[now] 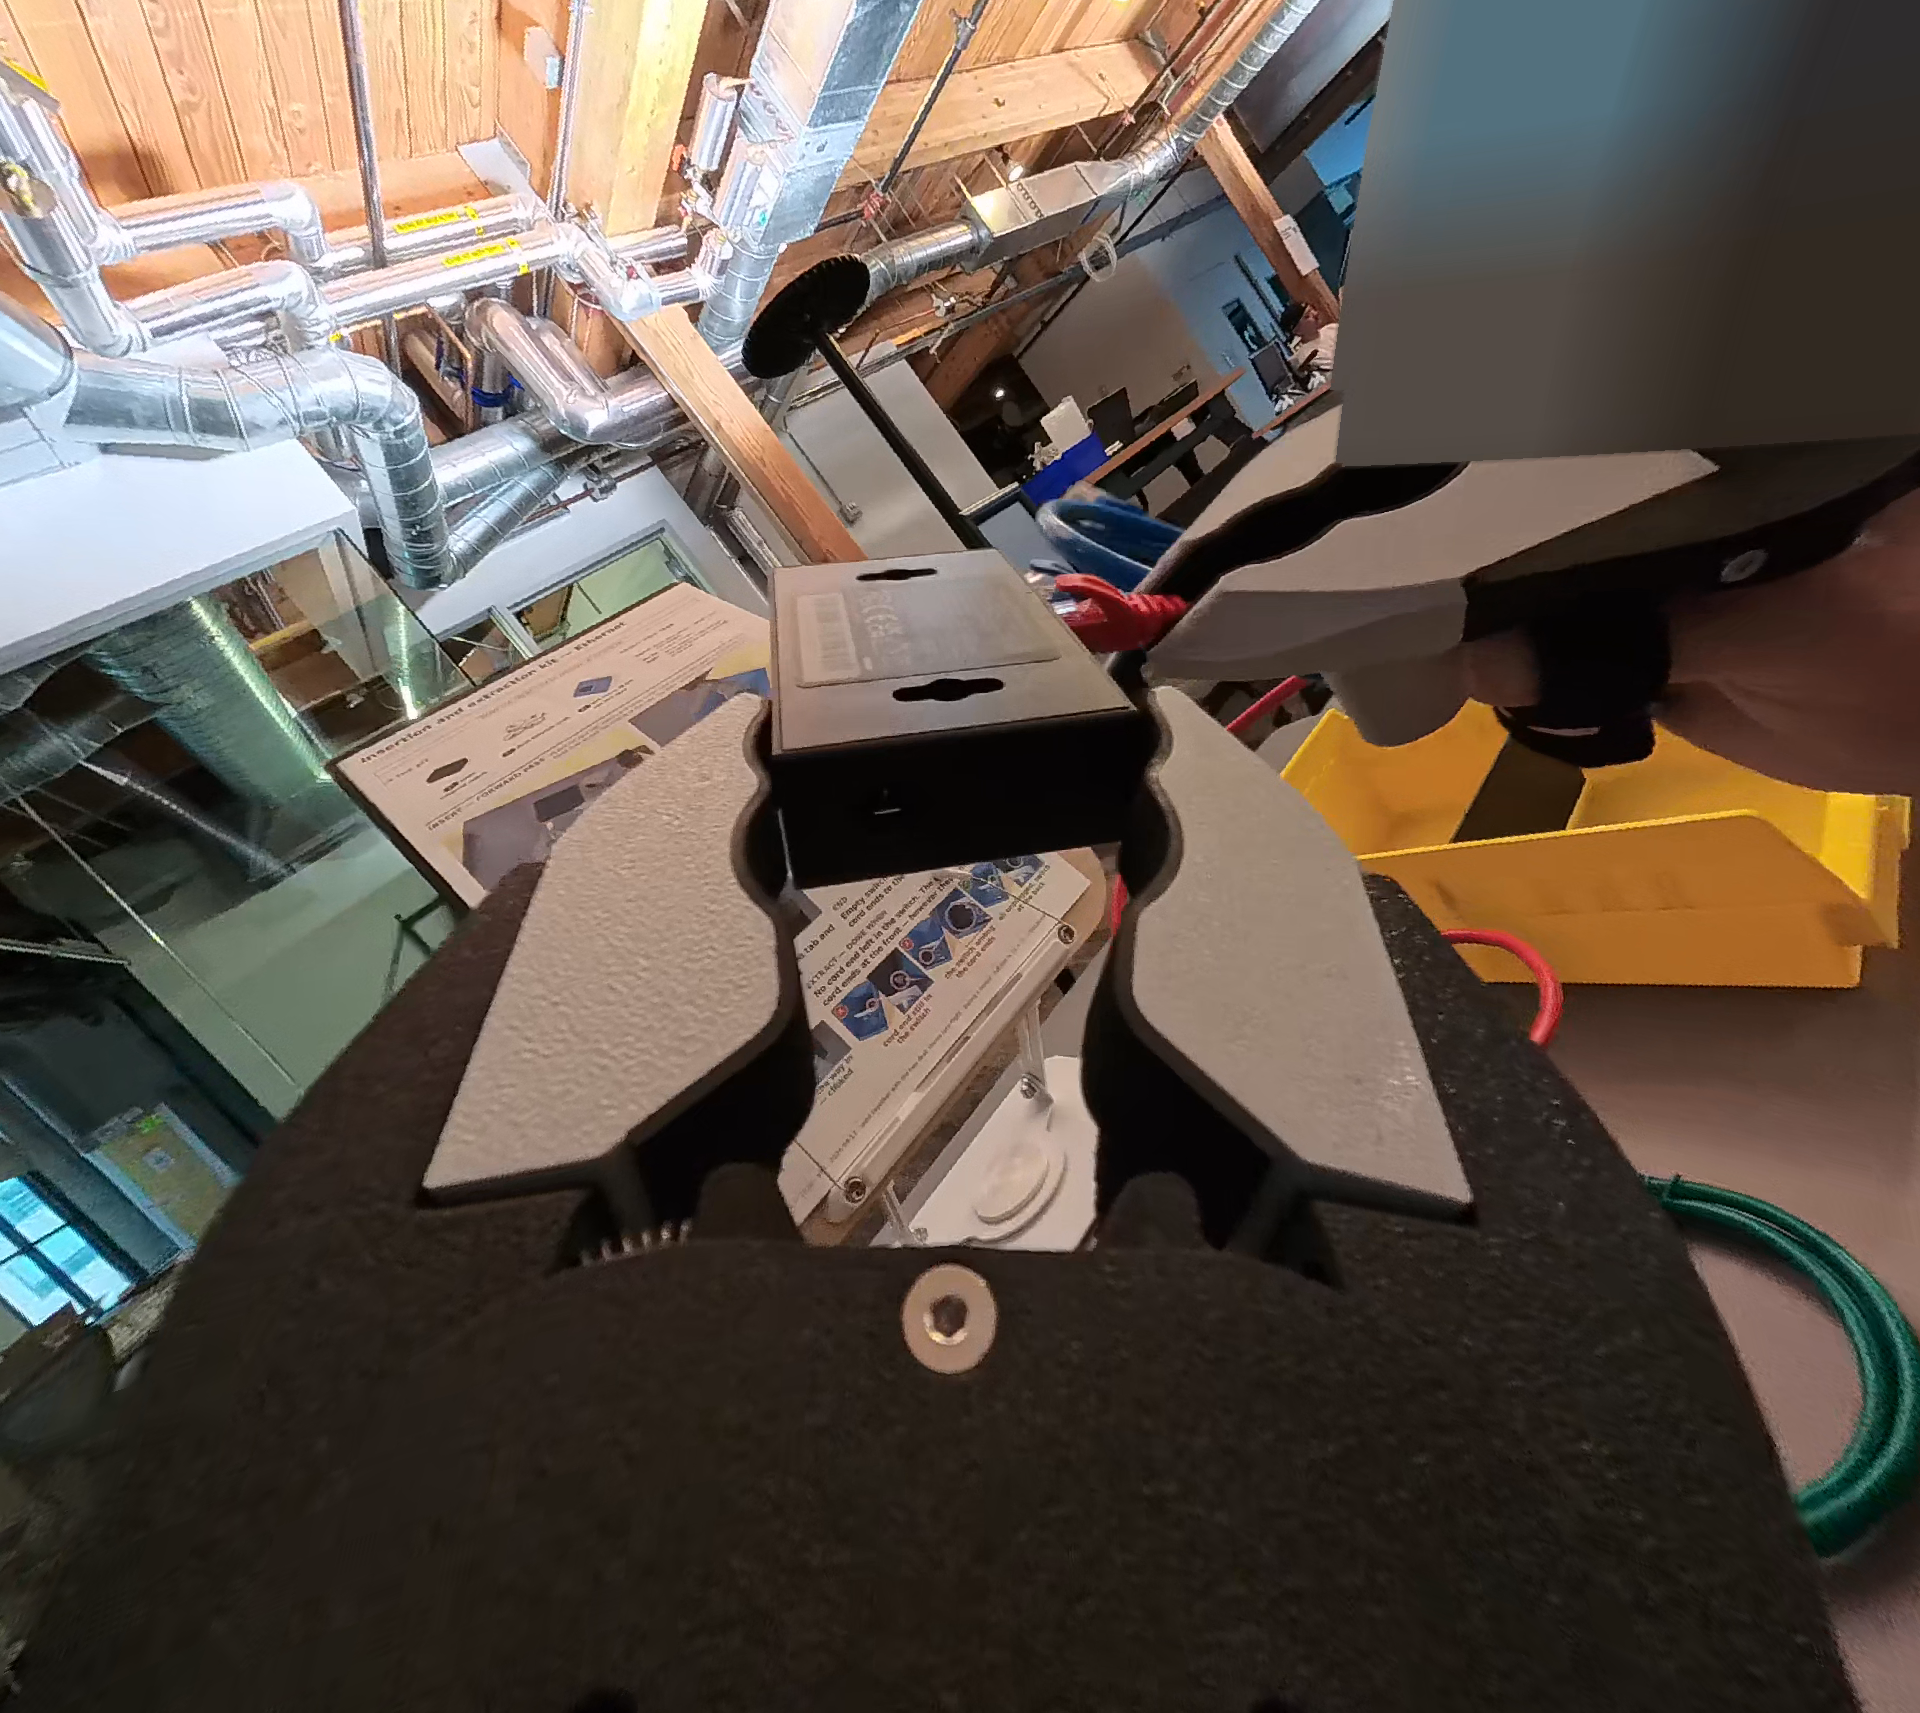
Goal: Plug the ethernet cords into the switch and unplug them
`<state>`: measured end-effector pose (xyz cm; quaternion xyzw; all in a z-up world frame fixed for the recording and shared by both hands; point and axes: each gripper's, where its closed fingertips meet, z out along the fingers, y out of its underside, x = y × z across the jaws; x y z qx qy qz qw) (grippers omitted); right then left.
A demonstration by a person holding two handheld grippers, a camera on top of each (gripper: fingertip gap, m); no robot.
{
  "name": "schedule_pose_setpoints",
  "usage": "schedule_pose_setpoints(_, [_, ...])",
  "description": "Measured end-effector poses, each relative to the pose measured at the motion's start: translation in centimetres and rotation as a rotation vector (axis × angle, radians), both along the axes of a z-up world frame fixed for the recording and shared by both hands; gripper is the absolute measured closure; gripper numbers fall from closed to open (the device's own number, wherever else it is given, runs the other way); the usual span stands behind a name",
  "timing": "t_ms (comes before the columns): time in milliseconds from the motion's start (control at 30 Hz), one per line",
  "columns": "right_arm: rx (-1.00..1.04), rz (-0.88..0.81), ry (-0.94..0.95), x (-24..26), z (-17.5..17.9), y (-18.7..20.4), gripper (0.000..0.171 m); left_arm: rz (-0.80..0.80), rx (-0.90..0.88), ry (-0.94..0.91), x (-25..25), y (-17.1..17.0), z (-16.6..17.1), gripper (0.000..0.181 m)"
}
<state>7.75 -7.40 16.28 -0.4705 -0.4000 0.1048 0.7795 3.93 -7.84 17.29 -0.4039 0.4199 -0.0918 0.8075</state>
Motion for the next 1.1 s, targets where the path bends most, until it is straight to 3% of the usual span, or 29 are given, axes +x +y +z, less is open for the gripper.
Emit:
schedule_pose_setpoints(700, [-0.043, -0.058, -0.038, 0.2, -0.2, 0.4, 0.162, 0.041, 0.038, 0.018, 0.3, 0.0, -0.1, 0.118])
schedule_pose_setpoints(1100, [0.249, -0.152, -0.033, -0.3, 1.3, -1.3, 0.161, 0.086, 0.258, 0.021, 0.2, -2.3, 2.1, 0.113])
